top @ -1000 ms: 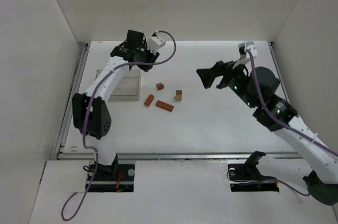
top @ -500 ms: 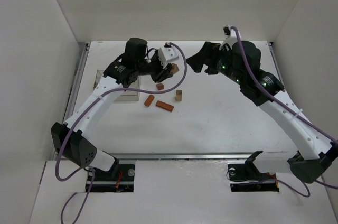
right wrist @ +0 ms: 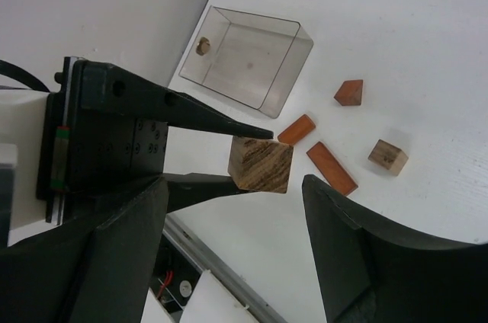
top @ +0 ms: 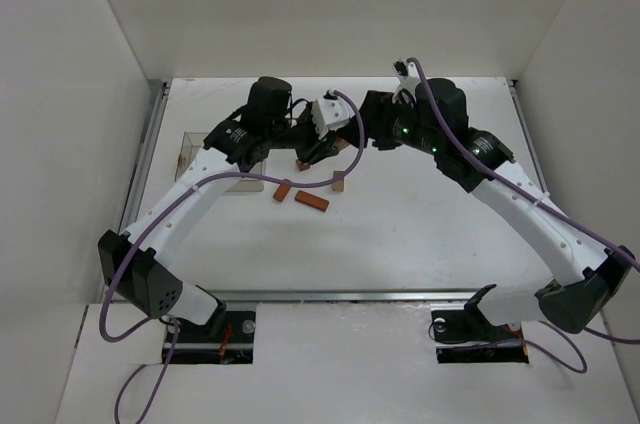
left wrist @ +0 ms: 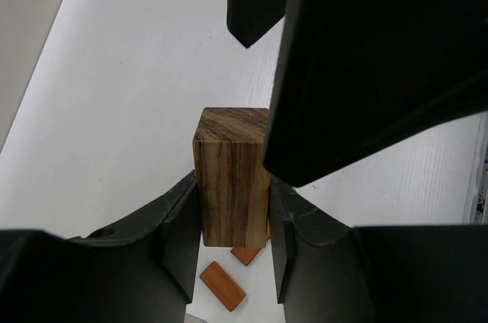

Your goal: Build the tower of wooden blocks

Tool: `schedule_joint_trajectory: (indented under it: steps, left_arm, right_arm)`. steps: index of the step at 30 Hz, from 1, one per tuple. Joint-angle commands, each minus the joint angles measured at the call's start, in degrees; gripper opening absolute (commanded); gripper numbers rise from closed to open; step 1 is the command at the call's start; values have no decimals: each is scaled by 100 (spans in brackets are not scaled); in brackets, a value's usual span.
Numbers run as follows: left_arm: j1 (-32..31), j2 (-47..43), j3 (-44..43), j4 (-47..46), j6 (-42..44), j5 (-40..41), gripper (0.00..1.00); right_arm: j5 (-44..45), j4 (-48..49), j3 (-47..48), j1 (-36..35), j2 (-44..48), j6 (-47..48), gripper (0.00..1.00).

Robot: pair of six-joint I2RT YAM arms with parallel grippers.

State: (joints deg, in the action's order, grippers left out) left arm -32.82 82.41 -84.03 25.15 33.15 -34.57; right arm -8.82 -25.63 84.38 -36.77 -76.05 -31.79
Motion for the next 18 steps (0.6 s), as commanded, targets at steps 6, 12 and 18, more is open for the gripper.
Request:
schedule_joint_trajectory:
  steps: [6, 12, 18]
  left_arm:
    - [-84, -278, -210, -89, -54, -252, 0]
    - [-84, -331, -210, -27, -1, -252, 0]
    - [-84, -384, -158, -27, -1, -252, 0]
  right_arm:
    - [-190, 163, -27, 21, -314, -11, 77]
    - [-190, 216, -27, 21, -480, -11, 67]
    - [-639, 436, -79, 21, -603, -11, 36]
